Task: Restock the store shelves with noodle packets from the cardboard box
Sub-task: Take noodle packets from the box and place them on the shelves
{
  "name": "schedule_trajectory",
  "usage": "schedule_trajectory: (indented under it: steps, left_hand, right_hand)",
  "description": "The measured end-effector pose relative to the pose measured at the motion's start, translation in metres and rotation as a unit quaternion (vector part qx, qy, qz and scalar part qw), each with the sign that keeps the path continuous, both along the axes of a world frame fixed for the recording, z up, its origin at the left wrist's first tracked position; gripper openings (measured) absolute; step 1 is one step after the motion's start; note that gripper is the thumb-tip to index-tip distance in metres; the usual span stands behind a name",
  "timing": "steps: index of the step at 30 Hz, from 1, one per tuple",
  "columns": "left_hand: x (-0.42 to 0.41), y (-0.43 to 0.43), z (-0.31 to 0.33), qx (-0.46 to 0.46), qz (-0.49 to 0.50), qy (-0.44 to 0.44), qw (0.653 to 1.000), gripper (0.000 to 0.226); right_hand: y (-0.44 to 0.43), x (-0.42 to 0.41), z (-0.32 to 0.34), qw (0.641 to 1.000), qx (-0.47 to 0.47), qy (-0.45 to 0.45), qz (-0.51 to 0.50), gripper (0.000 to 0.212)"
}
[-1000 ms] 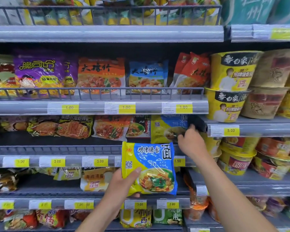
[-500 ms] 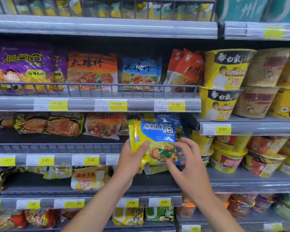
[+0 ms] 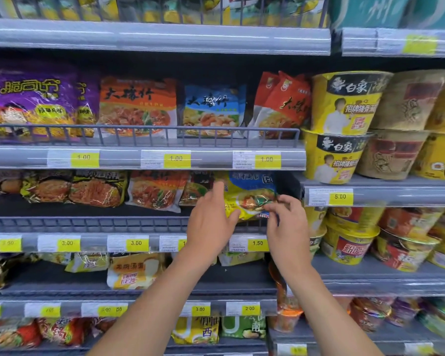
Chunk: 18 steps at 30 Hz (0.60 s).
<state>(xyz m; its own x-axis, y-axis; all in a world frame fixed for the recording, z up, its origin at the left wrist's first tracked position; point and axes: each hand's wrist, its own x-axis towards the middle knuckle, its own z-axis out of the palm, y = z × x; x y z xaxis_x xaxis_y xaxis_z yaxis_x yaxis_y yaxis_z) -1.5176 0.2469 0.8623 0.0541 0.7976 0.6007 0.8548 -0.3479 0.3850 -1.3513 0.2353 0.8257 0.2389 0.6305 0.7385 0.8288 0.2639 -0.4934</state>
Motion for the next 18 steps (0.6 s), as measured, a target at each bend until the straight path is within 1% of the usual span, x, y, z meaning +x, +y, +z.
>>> schedule_trajectory:
  steps: [2,3,5,7,10,12,15,18]
  left_hand:
    - [0.000,0.006,-0.005,-0.004,0.003,0.019,1.000,0.044]
    - [0.000,0.008,-0.006,-0.006,-0.005,0.018,1.000,0.035]
    - [0.003,0.013,-0.005,-0.014,-0.031,0.000,0.999,0.028]
    - [0.006,0.019,-0.002,-0.024,-0.052,0.000,0.998,0.027]
    - [0.012,0.024,0.004,-0.042,-0.053,0.019,0.998,0.024]
    - [0.014,0.022,0.003,-0.040,-0.023,0.050,0.998,0.024]
    - [0.014,0.017,-0.004,-0.044,0.031,0.109,0.993,0.032]
    - [0.015,0.017,-0.006,-0.118,0.037,0.119,0.985,0.039]
  right_hand:
    - [-0.004,-0.004,-0.002,0.997,-0.003,-0.062,-0.035,0.025]
    - [-0.006,-0.005,-0.003,0.995,-0.001,-0.091,-0.037,0.029]
    - [-0.009,-0.007,-0.004,0.991,-0.003,-0.132,-0.012,0.037]
    - [-0.009,-0.008,-0.007,0.987,-0.019,-0.159,0.011,0.045]
    - [-0.005,-0.006,-0.005,0.981,-0.059,-0.187,0.003,0.048]
    - [-0.005,-0.004,-0.003,0.975,-0.084,-0.206,-0.006,0.048]
    - [-0.004,0.000,-0.003,0.969,-0.111,-0.221,-0.014,0.044]
    - [-0.004,0.003,-0.003,0.964,-0.135,-0.229,-0.017,0.043]
